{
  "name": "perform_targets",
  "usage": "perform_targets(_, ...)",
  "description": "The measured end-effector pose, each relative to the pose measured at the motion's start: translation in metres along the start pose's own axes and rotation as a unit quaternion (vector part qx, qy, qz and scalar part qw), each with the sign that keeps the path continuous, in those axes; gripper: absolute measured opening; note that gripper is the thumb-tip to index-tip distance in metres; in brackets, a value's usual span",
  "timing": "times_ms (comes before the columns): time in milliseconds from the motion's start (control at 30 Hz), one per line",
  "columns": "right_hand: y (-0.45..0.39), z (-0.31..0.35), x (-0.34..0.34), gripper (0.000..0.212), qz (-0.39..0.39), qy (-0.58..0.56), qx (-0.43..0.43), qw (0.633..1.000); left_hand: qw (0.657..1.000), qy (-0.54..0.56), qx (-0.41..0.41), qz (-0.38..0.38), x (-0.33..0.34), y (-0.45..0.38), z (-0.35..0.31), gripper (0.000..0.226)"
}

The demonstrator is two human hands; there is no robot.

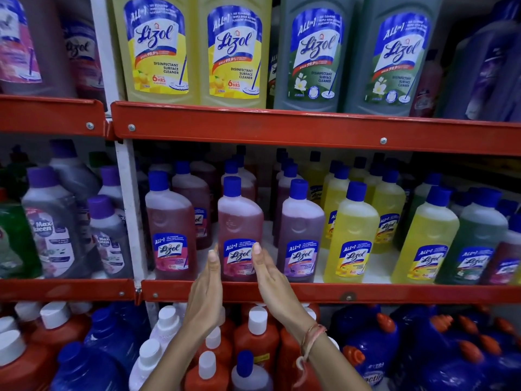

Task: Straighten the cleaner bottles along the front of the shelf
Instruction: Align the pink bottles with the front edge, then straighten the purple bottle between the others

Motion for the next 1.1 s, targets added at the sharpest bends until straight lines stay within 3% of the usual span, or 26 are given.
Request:
perform_targets(133, 0.003, 0.01, 0.001, 0.07, 0.018, 0.001, -0.016, 1.0, 1.0, -0.012, -0.007, 0.001, -0.01, -0.006, 0.009, 0.102)
perform_targets(267, 0.0, 0.007, 0.002, 0.078, 0.013, 0.001, -0.025, 1.0, 1.0, -0.023, -0.007, 0.001, -0.011, -0.004, 0.004, 0.096)
perform_targets(400, -0.006, -0.003, 0.001, 0.093, 0.003, -0.008, -0.026, 1.0, 0.998, -0.062, -0.013, -0.001, -0.012, -0.005, 0.004, 0.114)
perform_targets(533, -0.005, -0.004, -0.004, 0.087, -0.008, -0.004, -0.042, 0.999, 0.998, -0.064, -0.008, -0.02, -0.017, -0.006, 0.006, 0.114)
perform_targets(633, 0.001, -0.006, -0.033, 0.071, -0.113, -0.024, -0.079, 0.99, 0.992, -0.087, 0.058, -0.076, -0.018, 0.004, -0.007, 0.1)
perform_targets(700, 0.013, -0.01, -0.066, 0.052, -0.225, -0.044, -0.1, 0.968, 0.978, -0.099, 0.123, -0.137, -0.018, 0.017, -0.024, 0.087)
perform_targets(767, 0.028, -0.012, -0.094, 0.047, -0.308, -0.042, -0.119, 0.943, 0.971, -0.082, 0.165, -0.155, -0.009, 0.026, -0.034, 0.069)
perform_targets(867, 0.036, -0.016, -0.117, 0.055, -0.339, -0.016, -0.117, 0.933, 0.982, -0.05, 0.165, -0.075, 0.027, 0.025, -0.038, 0.058)
perform_targets(967, 0.024, -0.026, -0.109, 0.064, -0.246, -0.013, -0.074, 0.966, 0.994, -0.036, 0.079, 0.062, 0.071, 0.018, -0.03, 0.077)
perform_targets(1033, 0.016, -0.029, -0.099, 0.073, -0.184, 0.005, -0.071, 0.98, 0.988, -0.052, 0.034, 0.142, 0.096, 0.018, -0.027, 0.077)
perform_targets(1100, 0.011, -0.03, -0.094, 0.074, -0.152, 0.015, -0.077, 0.985, 0.982, -0.071, 0.019, 0.175, 0.108, 0.017, -0.024, 0.081)
Point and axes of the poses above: each hand's wrist, its own y-axis away from the middle knuckle, its own x-axis out of the palm, z = x × y, the point moved 9 cm from there along -y, towards the middle knuckle, and after that the axes turned 3 degrees about y, right-handed, at the moved point
